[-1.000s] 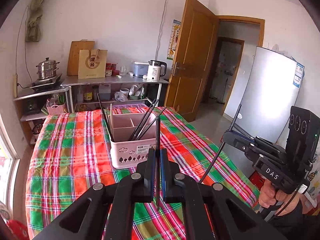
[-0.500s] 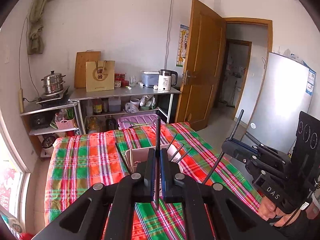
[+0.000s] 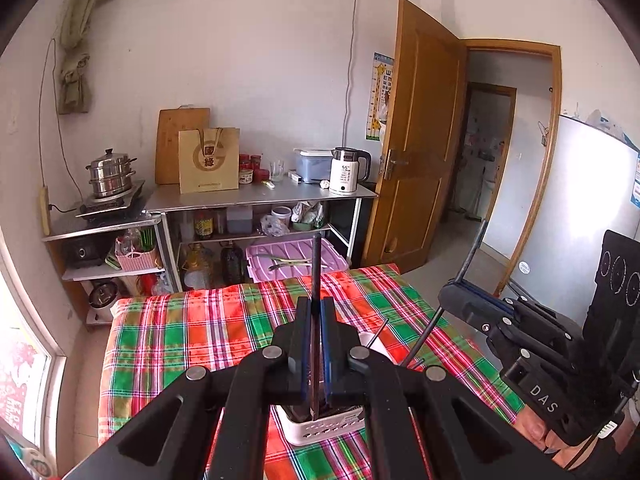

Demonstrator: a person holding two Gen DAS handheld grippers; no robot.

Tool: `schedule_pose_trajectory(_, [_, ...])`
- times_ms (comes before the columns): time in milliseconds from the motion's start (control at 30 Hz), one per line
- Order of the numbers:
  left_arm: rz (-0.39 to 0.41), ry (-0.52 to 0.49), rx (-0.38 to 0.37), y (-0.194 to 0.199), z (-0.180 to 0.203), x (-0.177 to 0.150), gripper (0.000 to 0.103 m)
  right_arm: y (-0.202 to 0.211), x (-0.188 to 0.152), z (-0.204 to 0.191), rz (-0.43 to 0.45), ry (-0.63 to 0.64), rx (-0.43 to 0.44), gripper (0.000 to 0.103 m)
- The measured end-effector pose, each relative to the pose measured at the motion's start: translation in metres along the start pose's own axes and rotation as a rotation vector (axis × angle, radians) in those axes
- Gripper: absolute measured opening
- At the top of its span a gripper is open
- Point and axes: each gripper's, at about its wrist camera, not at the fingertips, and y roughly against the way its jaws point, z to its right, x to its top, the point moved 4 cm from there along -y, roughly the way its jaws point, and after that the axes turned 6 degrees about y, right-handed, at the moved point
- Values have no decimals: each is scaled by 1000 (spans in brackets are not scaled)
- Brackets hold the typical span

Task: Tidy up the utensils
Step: 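Lower both black chopsticks into the basket compartments and open both tools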

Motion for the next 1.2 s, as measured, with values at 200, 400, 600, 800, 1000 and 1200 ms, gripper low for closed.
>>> schedule_pose_trajectory(200, [-4, 0, -5, -17, -5, -1, 4, -19, 0, 2, 4, -13, 10, 5])
schedule_pose_trajectory(400, [-40, 4, -3, -42, -11, -12, 4, -40, -16, 5, -34, -20, 10, 5])
schedule_pose_trajectory(600, [-69, 4, -5, -62, -17, -24, 4, -53, -30, 8, -74, -25, 7, 5])
schedule_pose_trajectory(800, [-106, 17, 10, -79, -26, -31, 4, -60, -40, 10, -115, -25, 2, 5])
schedule_pose_trajectory(1000, [-147, 26, 24, -92, -35, -41, 4, -68, -48, 9, -156, -15, 1, 5])
schedule_pose_trajectory(1200, [-193, 29, 38, -104, -40, -51, 4, -75, -59, 9, -211, -4, -2, 5])
